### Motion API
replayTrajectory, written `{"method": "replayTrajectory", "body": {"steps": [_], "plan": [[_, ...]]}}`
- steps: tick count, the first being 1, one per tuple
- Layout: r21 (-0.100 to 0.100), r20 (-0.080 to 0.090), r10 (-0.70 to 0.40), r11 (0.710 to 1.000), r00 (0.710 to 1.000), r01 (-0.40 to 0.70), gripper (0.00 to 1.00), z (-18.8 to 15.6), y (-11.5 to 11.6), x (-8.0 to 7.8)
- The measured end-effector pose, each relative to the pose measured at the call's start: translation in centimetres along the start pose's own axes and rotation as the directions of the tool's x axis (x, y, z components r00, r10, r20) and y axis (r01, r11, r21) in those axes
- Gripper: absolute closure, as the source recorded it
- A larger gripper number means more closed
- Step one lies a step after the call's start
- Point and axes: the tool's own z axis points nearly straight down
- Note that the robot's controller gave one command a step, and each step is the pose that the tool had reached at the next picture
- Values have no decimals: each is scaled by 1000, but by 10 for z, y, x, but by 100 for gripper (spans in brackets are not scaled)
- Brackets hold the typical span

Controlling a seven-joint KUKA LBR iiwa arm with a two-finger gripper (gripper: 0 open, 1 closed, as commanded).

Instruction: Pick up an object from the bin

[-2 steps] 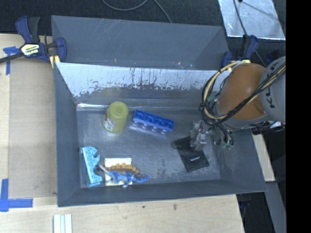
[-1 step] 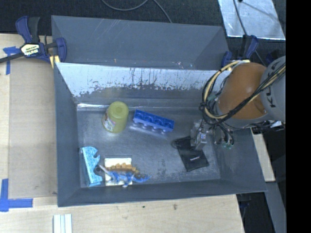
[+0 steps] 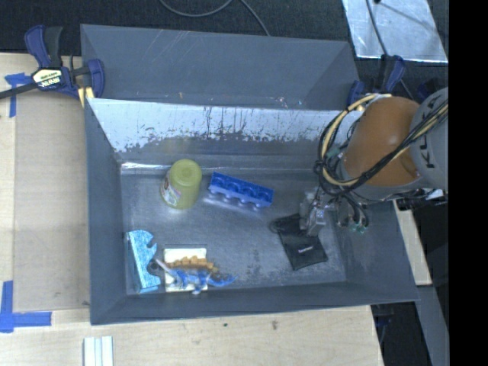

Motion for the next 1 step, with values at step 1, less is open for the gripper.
{"method": "replayTrajectory", "body": {"steps": [1], "plan": [[0, 0, 0, 1000, 1000, 0, 100, -9, 0, 0]]}}
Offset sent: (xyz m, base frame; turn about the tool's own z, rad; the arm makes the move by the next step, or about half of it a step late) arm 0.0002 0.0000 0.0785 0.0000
